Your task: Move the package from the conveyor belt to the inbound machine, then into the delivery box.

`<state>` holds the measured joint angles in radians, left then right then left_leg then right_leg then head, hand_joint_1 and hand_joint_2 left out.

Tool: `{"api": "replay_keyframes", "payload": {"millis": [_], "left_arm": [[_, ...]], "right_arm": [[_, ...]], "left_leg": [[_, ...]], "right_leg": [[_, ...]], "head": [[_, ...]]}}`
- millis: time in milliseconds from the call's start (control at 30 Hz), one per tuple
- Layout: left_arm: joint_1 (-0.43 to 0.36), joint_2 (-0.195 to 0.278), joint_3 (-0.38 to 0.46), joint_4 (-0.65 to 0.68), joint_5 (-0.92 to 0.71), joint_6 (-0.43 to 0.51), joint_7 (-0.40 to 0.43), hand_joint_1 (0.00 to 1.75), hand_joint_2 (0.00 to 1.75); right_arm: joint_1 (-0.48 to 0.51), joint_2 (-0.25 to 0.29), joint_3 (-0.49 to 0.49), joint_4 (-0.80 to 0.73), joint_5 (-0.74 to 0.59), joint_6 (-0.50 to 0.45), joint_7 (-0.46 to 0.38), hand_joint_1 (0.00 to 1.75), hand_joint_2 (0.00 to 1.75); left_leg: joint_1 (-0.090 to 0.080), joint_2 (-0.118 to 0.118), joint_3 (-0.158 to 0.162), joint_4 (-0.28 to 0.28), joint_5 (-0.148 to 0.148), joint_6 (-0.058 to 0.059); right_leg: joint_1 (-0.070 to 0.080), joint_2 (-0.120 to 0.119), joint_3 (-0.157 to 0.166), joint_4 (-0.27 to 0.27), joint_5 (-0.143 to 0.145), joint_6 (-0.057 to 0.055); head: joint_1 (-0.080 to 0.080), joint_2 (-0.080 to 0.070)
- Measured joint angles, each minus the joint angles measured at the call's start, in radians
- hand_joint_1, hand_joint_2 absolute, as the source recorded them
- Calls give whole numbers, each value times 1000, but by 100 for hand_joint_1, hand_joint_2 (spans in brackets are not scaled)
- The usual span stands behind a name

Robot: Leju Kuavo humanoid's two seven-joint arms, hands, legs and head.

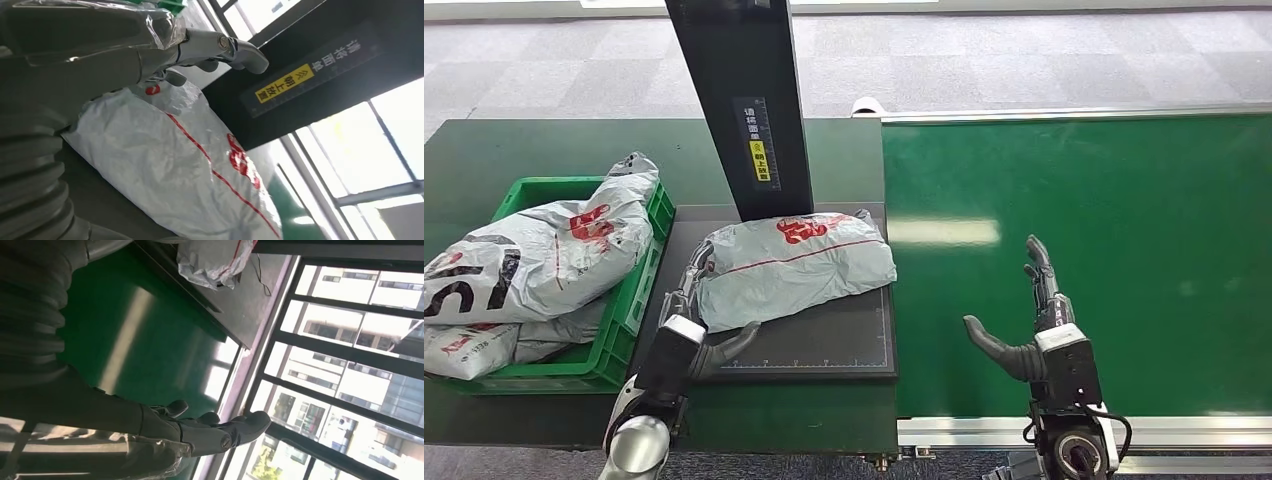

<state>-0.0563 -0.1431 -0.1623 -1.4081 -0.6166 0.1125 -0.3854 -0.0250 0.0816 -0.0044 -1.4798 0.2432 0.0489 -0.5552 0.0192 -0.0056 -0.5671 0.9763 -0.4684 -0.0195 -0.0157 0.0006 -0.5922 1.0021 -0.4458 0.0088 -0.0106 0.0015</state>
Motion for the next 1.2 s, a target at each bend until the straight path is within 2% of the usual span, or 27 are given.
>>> {"api": "replay_keyframes", "payload": {"millis": [67, 167, 467, 700, 967, 1000, 1033, 1100, 1133, 1200], "left_arm": [[-11, 2, -16, 2, -85, 10, 46, 0, 175], [-60, 4, -42, 40, -152, -32, 119, 0, 175], [-268, -3, -107, 355, -316, -113, 315, 0, 175], [-382, -17, -131, 579, -364, -80, 353, 0, 175], [-421, -24, -134, 662, -371, -69, 361, 1, 175], [-423, -25, -134, 667, -372, -63, 364, 14, 175], [-424, -26, -134, 671, -371, -54, 366, 48, 175], [-424, -27, -132, 677, -366, -25, 361, 131, 175], [-421, -27, -130, 677, -362, -2, 351, 161, 175], [-409, -27, -124, 667, -363, 79, 319, 173, 175]], "right_arm": [[17, 3, -8, 9, -7, 31, 14, 0, 175], [33, 17, -9, 40, 13, 42, 12, 0, 175], [7, 57, -7, 130, 51, 59, 12, 0, 175], [-13, 61, -2, 174, 56, 60, 13, 0, 175], [-18, 61, -2, 196, 59, 59, 13, 0, 175], [-18, 61, -2, 197, 59, 59, 13, 0, 175], [-17, 61, -2, 198, 59, 59, 14, 0, 175], [-16, 61, -3, 198, 58, 57, 15, 0, 175], [-14, 61, -3, 198, 57, 56, 16, 0, 175], [-9, 61, -3, 196, 53, 54, 19, 0, 175]], "left_leg": [[0, 0, 0, 0, 0, 0], [0, 0, 0, 0, 0, 0], [0, 0, 1, 0, 1, 0], [0, 0, 0, 0, 1, 0], [0, 0, 2, 0, 1, 0], [0, 0, 3, 0, 1, 0], [0, 0, 3, 0, 1, 0], [0, 0, 4, 0, 1, 0], [0, 0, 4, 0, 1, 0], [0, 0, 4, 0, 1, 0]], "right_leg": [[0, 0, 0, 0, 0, 0], [0, 0, 0, 0, 0, 0], [0, 0, 1, 0, 1, 0], [0, 0, 1, 0, 1, 0], [0, 0, 3, 0, 1, 0], [0, 0, 4, 0, 1, 0], [0, 0, 4, 0, 1, 0], [0, 0, 5, 0, 1, 0], [0, 0, 5, 0, 1, 0], [0, 0, 4, 0, 1, 0]], "head": [[0, 0], [0, 0], [0, 0], [0, 0], [0, 0], [0, 0], [0, 0], [0, 0], [0, 0], [0, 0]]}}
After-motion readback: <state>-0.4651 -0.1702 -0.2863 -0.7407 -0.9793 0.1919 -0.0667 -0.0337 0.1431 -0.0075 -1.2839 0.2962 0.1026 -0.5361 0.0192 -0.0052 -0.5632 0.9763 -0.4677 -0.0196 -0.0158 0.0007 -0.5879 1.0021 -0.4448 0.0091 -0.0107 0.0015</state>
